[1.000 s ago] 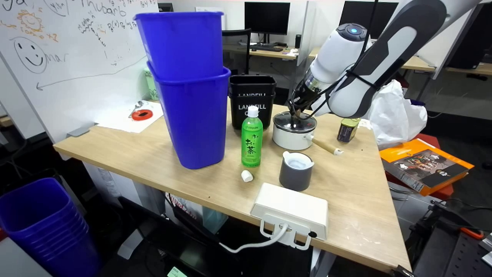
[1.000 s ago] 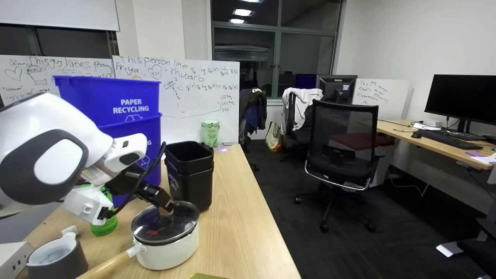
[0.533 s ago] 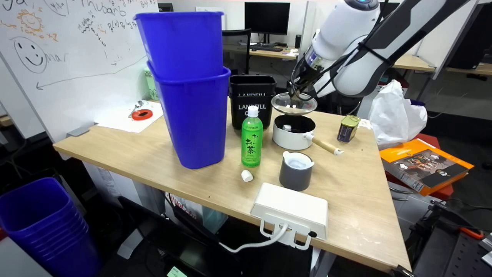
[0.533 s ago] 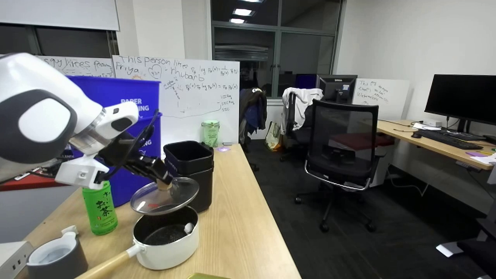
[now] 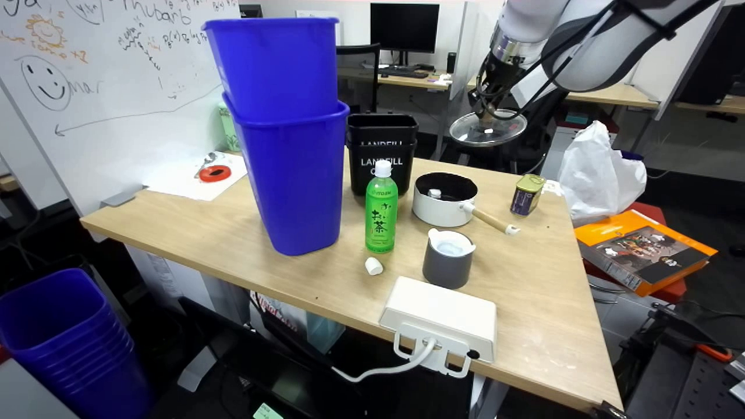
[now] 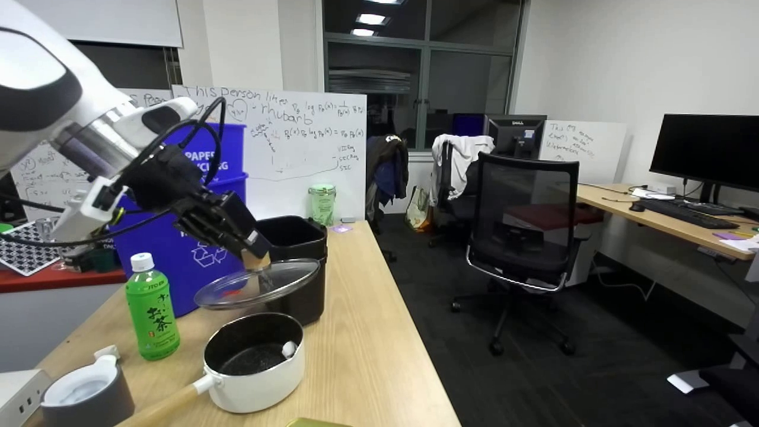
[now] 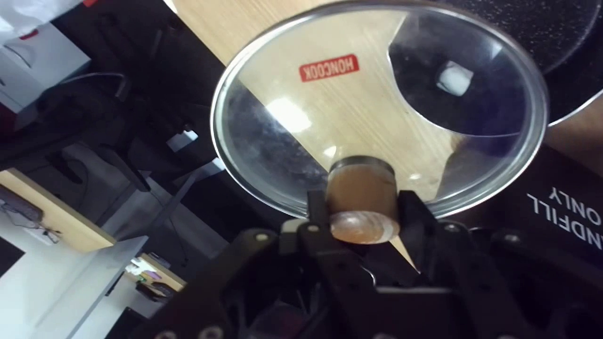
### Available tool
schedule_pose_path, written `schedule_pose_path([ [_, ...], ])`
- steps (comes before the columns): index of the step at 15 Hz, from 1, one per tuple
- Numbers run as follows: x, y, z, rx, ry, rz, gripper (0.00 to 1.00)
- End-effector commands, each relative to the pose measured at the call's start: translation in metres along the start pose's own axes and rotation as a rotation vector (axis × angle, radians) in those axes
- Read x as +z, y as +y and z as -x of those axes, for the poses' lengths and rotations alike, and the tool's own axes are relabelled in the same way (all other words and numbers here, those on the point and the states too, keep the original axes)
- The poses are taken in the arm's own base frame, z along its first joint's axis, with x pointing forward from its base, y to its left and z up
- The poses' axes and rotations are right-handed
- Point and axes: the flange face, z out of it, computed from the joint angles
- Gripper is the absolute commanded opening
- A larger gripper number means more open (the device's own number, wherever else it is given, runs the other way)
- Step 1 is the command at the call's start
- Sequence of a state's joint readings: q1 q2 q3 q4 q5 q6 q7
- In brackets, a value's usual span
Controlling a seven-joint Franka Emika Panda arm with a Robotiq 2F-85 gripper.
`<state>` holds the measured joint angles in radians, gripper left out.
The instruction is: Uncover the pot
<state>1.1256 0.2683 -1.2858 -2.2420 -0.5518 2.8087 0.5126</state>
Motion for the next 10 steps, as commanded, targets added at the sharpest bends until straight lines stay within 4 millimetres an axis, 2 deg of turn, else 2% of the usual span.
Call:
schedule_pose_path([
  [1, -0.014, 0.001, 0.016, 0.001, -0.06, 0.072, 0.16],
  [5, -0.017, -0.004, 0.048, 0.019, -0.143, 0.135, 0.16],
  [10, -0.021, 0.016, 0.1, 0.145, -0.253, 0.191, 0.16],
])
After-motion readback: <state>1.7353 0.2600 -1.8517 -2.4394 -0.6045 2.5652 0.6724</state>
